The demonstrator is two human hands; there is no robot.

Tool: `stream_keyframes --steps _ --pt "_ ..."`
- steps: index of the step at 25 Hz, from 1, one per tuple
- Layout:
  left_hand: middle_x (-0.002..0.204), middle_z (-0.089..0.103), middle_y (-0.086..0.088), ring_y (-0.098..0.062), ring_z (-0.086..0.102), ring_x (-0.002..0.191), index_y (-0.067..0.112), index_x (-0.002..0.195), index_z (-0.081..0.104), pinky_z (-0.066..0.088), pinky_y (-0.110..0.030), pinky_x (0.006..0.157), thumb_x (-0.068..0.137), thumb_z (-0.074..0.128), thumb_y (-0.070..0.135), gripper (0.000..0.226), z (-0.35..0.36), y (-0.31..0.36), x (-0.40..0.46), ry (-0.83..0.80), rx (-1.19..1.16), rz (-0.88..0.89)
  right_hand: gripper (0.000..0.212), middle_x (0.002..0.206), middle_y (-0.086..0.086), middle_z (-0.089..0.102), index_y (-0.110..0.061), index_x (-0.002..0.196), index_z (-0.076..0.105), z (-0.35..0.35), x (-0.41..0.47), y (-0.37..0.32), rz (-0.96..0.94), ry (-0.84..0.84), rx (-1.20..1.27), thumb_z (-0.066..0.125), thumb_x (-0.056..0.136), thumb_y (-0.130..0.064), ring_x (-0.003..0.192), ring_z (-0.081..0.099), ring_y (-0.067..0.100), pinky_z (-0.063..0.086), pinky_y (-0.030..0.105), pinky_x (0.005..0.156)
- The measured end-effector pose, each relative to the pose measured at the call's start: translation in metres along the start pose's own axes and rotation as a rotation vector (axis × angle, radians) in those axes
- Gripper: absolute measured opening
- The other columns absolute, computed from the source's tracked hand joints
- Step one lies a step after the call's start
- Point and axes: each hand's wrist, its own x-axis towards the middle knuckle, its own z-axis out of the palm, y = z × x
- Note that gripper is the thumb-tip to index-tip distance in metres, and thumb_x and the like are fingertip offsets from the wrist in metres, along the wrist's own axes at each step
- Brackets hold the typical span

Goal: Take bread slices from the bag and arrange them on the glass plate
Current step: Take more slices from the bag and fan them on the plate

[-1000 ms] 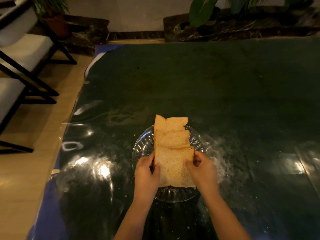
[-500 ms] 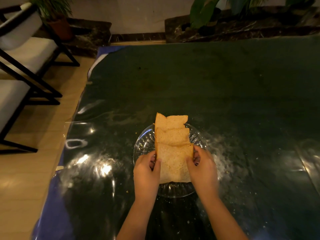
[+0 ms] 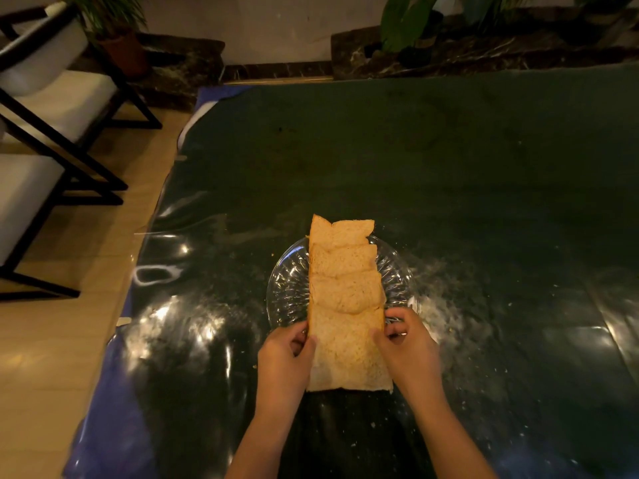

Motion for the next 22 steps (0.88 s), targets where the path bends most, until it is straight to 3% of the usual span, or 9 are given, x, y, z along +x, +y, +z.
stream_keyframes --steps 3,6,9,14,18,22 --pt "0.089 0.067 -0.001 -0.007 0.062 0.071 0.020 0.104 0.069 0.042 -0.011 0.063 0.081 0.066 0.011 0.025 0.002 -0.003 0.000 0.008 0.042 0.013 0.023 0.080 -0.010 0.062 -0.026 0.097 0.058 0.002 0.001 0.002 -0.050 0.026 -0.076 0.068 0.076 -0.023 0.069 0.058 0.006 0.039 0.019 0.054" --pt "0.098 0.063 -0.002 -0.006 0.059 0.077 0.015 0.109 0.064 0.042 -0.012 0.068 0.080 0.067 0.013 0.029 0.001 -0.002 0.004 0.047 0.075 0.046 0.025 0.096 0.000 0.065 -0.019 0.101 0.063 0.002 0.003 0.002 -0.131 0.068 -0.124 0.067 0.076 -0.019 0.080 0.060 0.014 0.049 0.028 0.065" --pt "0.095 0.065 0.006 0.007 0.057 0.073 0.016 0.105 0.067 0.039 -0.003 0.062 0.082 0.064 0.011 0.023 0.002 0.002 0.011 -0.001 0.055 0.041 0.027 0.101 0.001 0.070 -0.019 0.105 0.065 0.002 0.006 0.002 -0.124 0.048 -0.134 0.064 0.078 -0.016 0.087 0.063 0.017 0.054 0.035 0.075" --pt "0.078 0.060 0.025 0.023 0.056 0.063 0.017 0.104 0.069 0.039 0.006 0.057 0.082 0.063 0.005 0.025 0.007 0.002 0.014 -0.012 -0.072 -0.031 0.022 0.095 -0.001 0.072 -0.020 0.101 0.068 0.004 0.012 0.002 -0.068 0.043 -0.057 0.063 0.080 -0.015 0.078 0.061 0.010 0.051 0.028 0.068" --pt "0.086 0.064 0.018 0.015 0.058 0.065 0.015 0.106 0.068 0.042 0.004 0.058 0.082 0.064 0.006 0.026 0.009 -0.001 0.018 -0.002 -0.121 -0.067 0.020 0.091 -0.005 0.071 -0.020 0.099 0.069 0.005 0.016 0.003 -0.055 0.054 -0.016 0.064 0.080 -0.015 0.075 0.059 0.007 0.046 0.022 0.062" --pt "0.080 0.063 0.022 0.013 0.061 0.067 0.015 0.103 0.069 0.044 0.001 0.057 0.082 0.064 0.005 0.024 0.008 -0.002 0.020 -0.032 -0.144 -0.071 0.021 0.089 -0.005 0.069 -0.016 0.098 0.069 0.001 0.022 0.005 -0.050 -0.014 0.016 0.065 0.078 -0.011 0.074 0.060 0.006 0.041 0.012 0.060"
